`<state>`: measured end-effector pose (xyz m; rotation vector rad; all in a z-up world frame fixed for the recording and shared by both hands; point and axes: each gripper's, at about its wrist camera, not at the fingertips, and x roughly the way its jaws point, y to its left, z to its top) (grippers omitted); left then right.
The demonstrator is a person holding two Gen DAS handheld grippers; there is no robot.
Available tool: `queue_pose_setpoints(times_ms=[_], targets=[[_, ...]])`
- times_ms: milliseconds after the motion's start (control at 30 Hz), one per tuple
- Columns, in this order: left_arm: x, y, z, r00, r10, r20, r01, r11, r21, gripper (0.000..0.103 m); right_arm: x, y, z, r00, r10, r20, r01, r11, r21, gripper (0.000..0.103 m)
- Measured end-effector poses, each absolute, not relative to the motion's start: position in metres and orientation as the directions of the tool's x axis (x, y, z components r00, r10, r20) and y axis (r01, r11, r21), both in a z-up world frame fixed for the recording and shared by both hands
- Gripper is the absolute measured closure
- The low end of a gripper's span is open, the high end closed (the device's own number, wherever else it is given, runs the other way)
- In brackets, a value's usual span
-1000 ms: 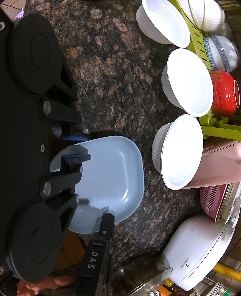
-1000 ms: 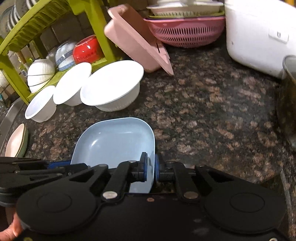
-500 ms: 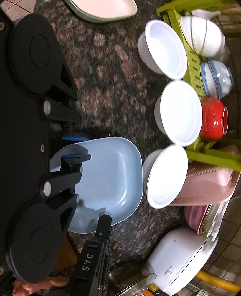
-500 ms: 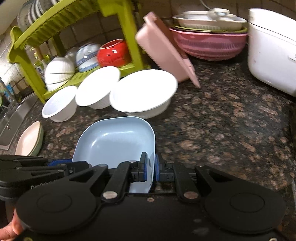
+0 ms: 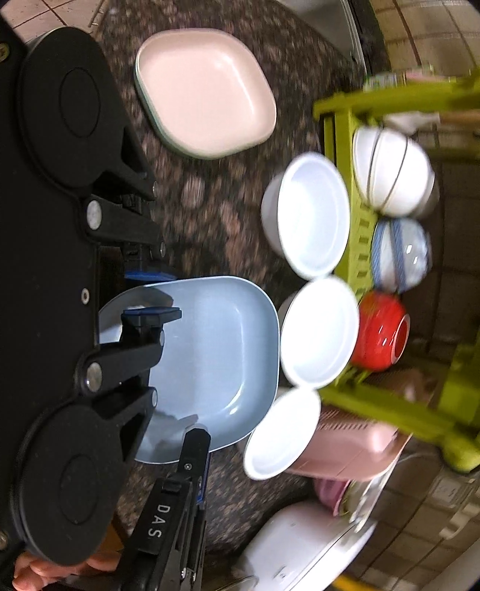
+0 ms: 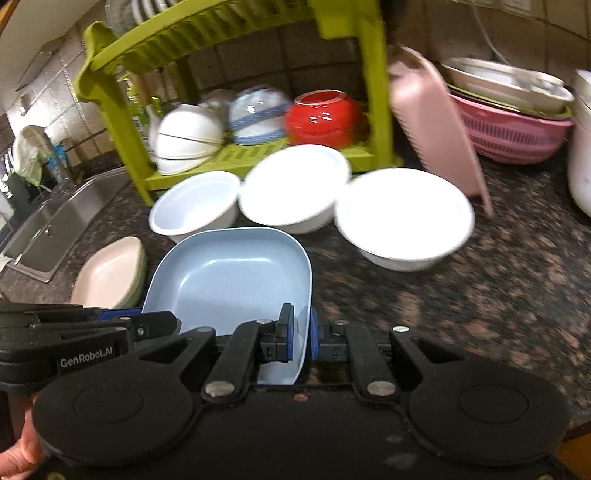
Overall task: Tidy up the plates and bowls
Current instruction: 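Close the left tool on the blue plate rim and lift it, then carry the blue plate with the left tool toward the pink plate stack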
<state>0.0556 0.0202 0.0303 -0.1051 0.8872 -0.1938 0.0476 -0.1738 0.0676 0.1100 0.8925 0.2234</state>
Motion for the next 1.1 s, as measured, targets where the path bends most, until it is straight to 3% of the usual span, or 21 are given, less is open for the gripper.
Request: queue_pose_setpoints(times_ms=[733, 1100], targets=[[0.057, 0.159, 0.029, 0.695, 0.012, -0.719, -0.183, 0.97, -0.161, 0.085, 0.083, -0.007, 0.069, 0.613, 0.394, -0.684, -0.397, 0.903, 0.164, 0.089], [0.067, 0.195, 0.017, 0.669, 0.029, -0.743, -0.236, 0.956, -0.175, 0.085, 0.104, 0.032, 0.047, 0.578, 0.403, -0.709, -0.433, 0.889, 0.152, 0.089]])
